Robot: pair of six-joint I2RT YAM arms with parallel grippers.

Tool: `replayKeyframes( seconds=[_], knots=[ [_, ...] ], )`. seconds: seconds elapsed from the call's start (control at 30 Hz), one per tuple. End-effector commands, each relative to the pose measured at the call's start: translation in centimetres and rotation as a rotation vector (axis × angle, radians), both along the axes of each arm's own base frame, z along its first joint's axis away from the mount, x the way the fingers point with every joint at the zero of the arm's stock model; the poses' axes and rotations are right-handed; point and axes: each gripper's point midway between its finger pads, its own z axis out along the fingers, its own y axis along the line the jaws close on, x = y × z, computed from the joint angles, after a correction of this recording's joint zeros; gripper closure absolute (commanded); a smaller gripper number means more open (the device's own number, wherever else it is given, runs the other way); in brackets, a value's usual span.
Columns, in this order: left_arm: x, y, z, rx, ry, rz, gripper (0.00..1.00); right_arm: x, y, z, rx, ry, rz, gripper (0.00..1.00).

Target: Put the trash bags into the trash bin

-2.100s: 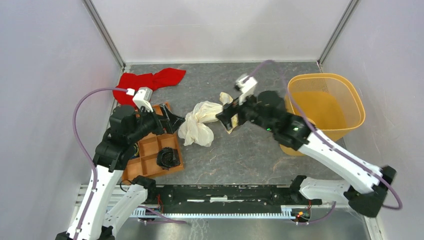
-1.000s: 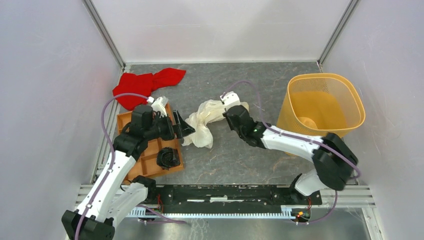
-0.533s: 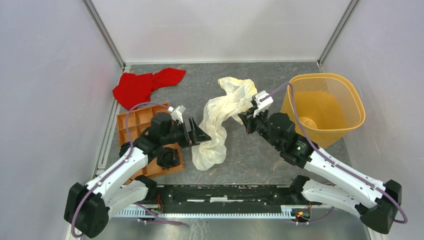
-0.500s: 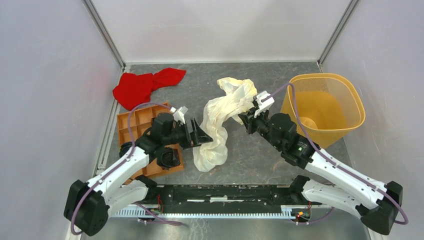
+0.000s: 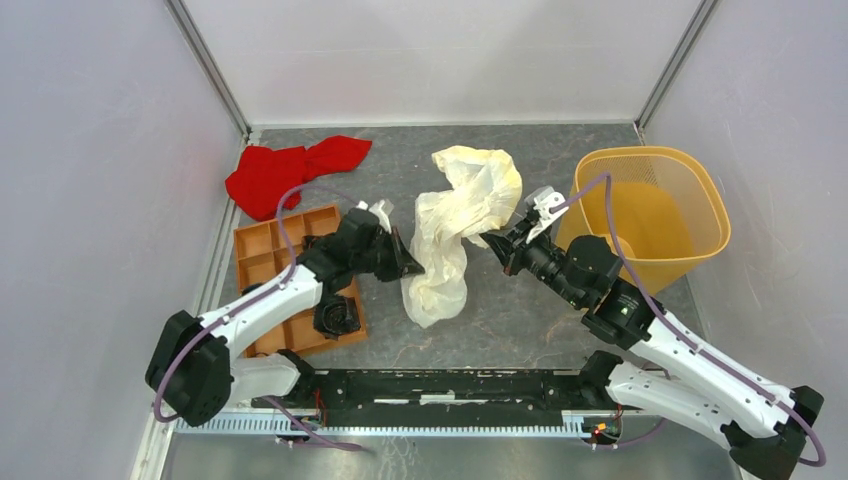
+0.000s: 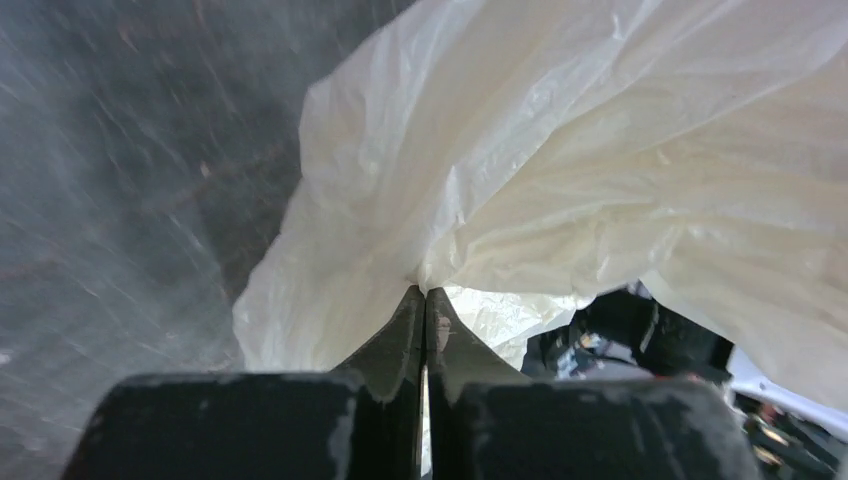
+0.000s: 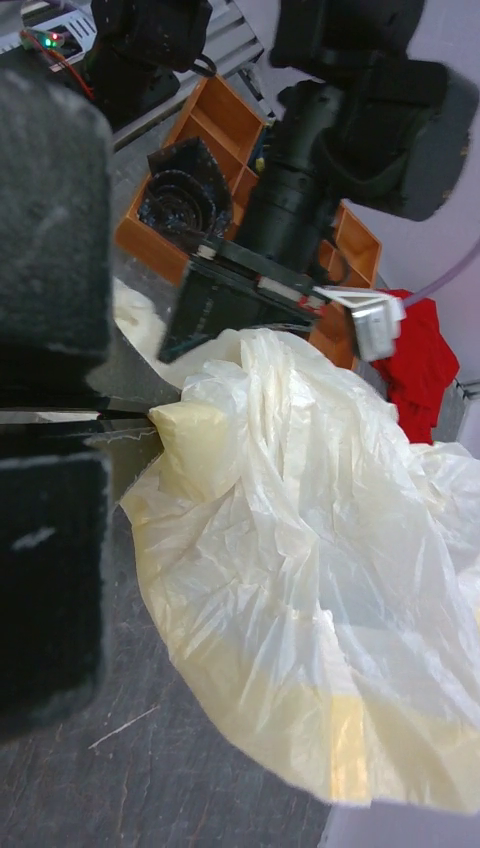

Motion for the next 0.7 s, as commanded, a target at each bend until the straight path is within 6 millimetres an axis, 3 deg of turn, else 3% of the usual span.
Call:
replayKeyframes(
  seconds=[0.0,0.1,0.2,0.33,0.4,0.5,0.57,0.67],
  knots=[
    [5.7,1.9,4.5,0.175,-0.212,0.126,0.98,-0.6,-0.7,1.4,-0.038,-0.047,0.014,1.0],
    [8.8,4.2,8.2,0.285,-0.314,0.232,0.98,-0.4,-1.6,0.7,-0.105,-0.045,-0.009,1.0],
    [11.6,6.3,13.6,0.335,-0.43,0.328,0.98,-0.7,-2.4,-0.1,-0.153,-0.037,-0.019,1.0],
    [13.7,7.5,18.4,0.404,-0.541,0.349,0.98,-2.4,-1.4,-2.0,-0.177,-0.004,0.093,1.0],
    [14.2,7.9,19.0,0.452,-0.552,0.353,0.88,-3.7,-0.1,-3.6,-0.177,0.026,0.198,1.0],
    [13.9,7.7,18.1,0.445,-0.537,0.339,0.47,-4.4,1.3,-6.5,-0.157,0.108,0.255,0.95],
    [13.0,6.5,16.4,0.394,-0.515,0.278,0.25,-4.2,1.8,-8.2,-0.12,0.171,0.241,0.97],
    [11.1,5.9,12.7,0.371,-0.439,0.204,0.1,-2.2,0.6,-10.8,-0.109,0.247,0.072,1.0]
  ],
)
